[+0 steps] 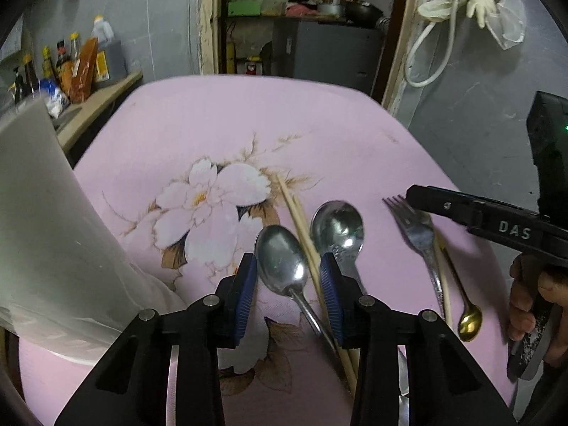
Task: Organize utensils
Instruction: 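Lower the left gripper onto a chopstick while the right gripper reaches a chopstick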
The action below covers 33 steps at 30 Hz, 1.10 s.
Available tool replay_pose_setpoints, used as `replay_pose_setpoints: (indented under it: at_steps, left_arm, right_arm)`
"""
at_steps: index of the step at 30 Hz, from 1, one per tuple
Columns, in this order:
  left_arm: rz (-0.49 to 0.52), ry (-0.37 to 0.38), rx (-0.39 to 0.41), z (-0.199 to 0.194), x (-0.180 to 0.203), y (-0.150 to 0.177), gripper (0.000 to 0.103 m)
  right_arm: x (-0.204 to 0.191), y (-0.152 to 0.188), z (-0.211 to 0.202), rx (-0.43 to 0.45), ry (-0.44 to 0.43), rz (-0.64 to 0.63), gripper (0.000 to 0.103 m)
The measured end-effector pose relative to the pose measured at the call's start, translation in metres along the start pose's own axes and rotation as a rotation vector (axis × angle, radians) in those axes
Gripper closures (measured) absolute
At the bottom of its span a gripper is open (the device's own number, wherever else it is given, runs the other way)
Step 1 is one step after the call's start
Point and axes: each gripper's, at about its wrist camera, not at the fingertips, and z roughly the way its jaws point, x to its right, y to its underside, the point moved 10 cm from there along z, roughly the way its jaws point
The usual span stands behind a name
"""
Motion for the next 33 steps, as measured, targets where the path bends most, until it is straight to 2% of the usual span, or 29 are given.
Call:
replay_pose_setpoints:
  at_steps: [3,8,13,15,24,26,30,33]
  left_arm:
    - [-0.051,0.024,-0.024,0.005,-0.007,0.004,0.071]
    - [-0.091,0.036,-0.041,0.007,-0.012,0.006,0.079]
    - [-0.098,0.025,-0.038,0.003,-0.018,0.007,0.096]
    - [-0.099,0.037,-0.033,0.002,-0.017,0.007,0.099]
    - [-0.094,0.085,-0.002,-0.011,-0.004,0.006,0.102]
    - [-0.087,0.089,-0.003,-0.014,-0.002,0.008,0.102]
    - [-0.066,0.094,0.031,-0.031,0.001,0.012,0.103]
    - [-0.052,0.101,0.048,-0.036,0.006,0.014,0.103]
  right_arm:
    - [0.000,0.000,0.001,-0.005,-0.007,0.005,0.070]
    - [0.001,0.001,0.003,-0.013,-0.027,0.019,0.084]
    - [0.002,0.002,0.003,-0.011,-0.048,0.043,0.094]
    - [0.002,0.002,0.002,-0.004,-0.052,0.048,0.095]
    - [0.007,0.008,-0.017,0.036,-0.084,0.071,0.096]
    - [0.010,0.011,-0.023,0.047,-0.086,0.079,0.099]
    - [0.013,0.016,-0.039,0.080,-0.129,0.111,0.099]
    - [0.013,0.019,-0.043,0.085,-0.118,0.100,0.099]
